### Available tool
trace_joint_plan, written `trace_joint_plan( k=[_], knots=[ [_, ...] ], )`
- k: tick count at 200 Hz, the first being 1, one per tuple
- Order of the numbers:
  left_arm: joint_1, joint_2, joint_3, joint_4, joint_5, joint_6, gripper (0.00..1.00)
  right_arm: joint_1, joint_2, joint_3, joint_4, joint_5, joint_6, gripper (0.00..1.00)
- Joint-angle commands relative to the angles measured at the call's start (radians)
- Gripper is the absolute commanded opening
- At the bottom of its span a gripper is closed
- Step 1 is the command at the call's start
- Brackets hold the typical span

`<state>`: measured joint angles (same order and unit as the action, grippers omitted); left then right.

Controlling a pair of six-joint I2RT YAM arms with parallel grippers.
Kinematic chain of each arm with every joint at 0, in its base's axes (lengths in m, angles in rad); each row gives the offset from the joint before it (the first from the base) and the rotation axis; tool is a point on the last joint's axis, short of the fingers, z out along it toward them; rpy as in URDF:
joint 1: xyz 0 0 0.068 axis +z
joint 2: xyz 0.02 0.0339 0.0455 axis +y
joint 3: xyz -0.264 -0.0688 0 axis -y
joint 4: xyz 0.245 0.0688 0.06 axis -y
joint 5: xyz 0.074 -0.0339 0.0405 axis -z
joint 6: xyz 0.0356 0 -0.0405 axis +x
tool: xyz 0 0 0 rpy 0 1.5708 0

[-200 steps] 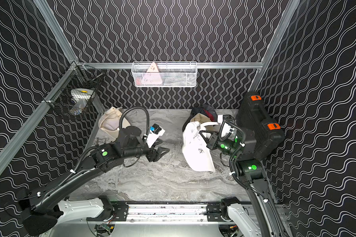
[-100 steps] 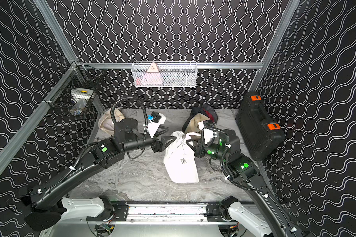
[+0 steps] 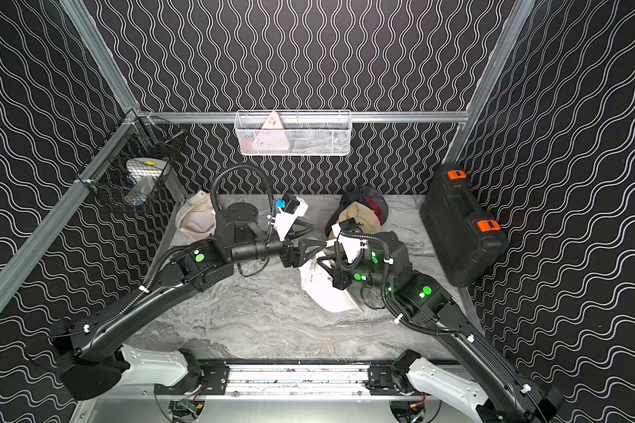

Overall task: Open the adjustable buckle of the baseball cap
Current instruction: Pick up the baseball cap, then open the adjustable buckle on the baseball cap.

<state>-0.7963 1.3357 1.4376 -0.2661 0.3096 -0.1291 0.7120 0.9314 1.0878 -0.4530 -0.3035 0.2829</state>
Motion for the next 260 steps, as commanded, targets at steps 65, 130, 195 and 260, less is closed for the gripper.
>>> trace_joint_plan(
  k=[65, 130, 195, 260],
  knots=[
    [-0.003, 0.039, 0.047, -0.060, 0.083, 0.015, 0.68, 0.043, 0.000, 0.013, 0.002, 0.041, -0.022, 0.00],
    [-0.004, 0.075, 0.066, -0.097, 0.121, 0.020, 0.56, 0.070, -0.005, 0.023, -0.009, 0.063, -0.027, 0.00],
    [-0.006, 0.065, 0.058, -0.083, 0.103, 0.016, 0.15, 0.076, -0.016, 0.008, -0.012, 0.088, -0.028, 0.00],
    [-0.009, 0.018, 0.027, -0.063, 0.079, 0.014, 0.08, 0.076, -0.032, -0.009, -0.015, 0.167, 0.016, 0.00]
  ],
)
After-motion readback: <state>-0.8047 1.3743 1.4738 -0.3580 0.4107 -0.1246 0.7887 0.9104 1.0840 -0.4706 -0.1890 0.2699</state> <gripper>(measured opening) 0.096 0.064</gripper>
